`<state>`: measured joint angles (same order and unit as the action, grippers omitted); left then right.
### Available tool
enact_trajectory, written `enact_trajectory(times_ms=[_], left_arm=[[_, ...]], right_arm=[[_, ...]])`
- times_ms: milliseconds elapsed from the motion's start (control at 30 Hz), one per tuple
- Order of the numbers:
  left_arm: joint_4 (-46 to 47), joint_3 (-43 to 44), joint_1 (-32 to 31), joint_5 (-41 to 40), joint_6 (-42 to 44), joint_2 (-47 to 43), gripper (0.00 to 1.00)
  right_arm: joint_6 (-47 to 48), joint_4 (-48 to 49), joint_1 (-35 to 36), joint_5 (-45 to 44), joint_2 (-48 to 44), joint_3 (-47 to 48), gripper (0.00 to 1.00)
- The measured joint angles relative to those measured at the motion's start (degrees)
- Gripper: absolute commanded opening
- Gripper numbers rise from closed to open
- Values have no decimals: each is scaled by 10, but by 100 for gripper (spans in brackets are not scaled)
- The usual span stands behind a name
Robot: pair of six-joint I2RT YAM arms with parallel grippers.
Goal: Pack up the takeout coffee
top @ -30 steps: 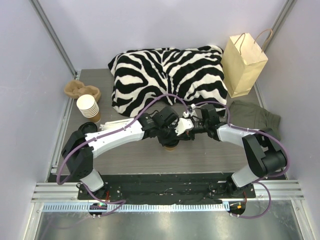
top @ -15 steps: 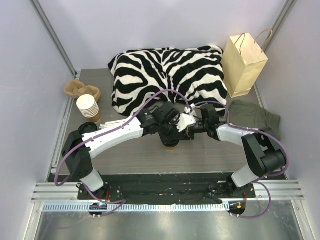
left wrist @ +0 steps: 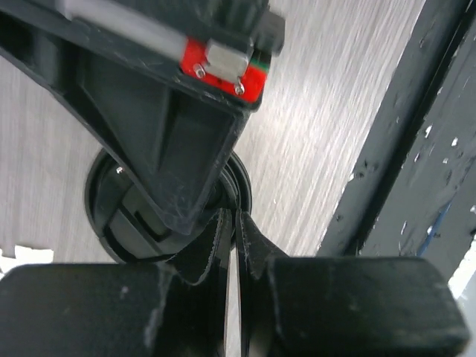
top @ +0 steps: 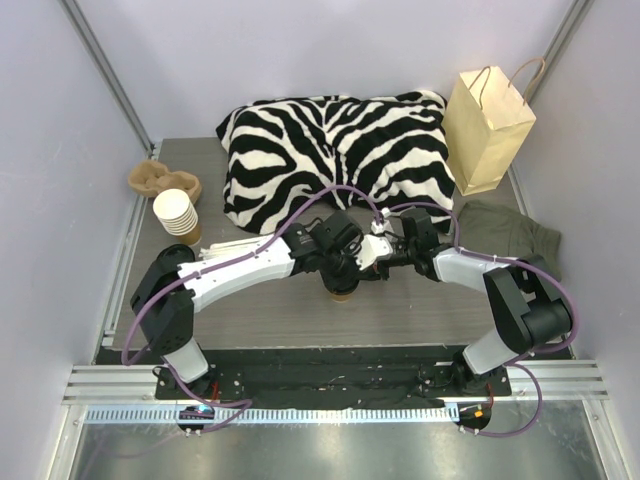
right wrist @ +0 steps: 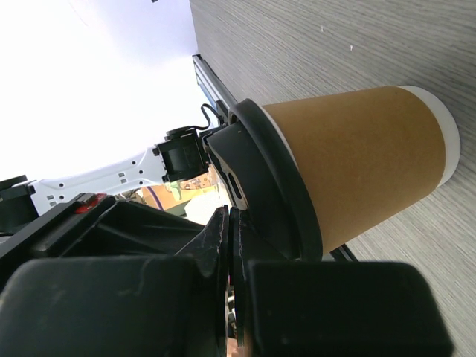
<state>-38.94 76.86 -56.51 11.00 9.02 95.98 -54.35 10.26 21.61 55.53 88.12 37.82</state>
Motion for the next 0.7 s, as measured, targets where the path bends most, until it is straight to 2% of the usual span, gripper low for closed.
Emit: enact_trajectory(times_ms=[167, 400, 567, 700], left_arm=[[17, -8, 2, 2, 1, -6, 11], [-13, 2, 38, 49, -18, -13, 23], [-21, 3, 119, 165, -78, -51, 28], [19, -6, 194, 263, -164, -71, 22]], right_arm=[[0, 0, 0, 0, 0, 0, 1], [-6, 4, 0, 1, -3, 0, 3], [-18, 2, 0, -5, -22, 10, 4], [-4, -30, 0, -8, -52, 61, 4]])
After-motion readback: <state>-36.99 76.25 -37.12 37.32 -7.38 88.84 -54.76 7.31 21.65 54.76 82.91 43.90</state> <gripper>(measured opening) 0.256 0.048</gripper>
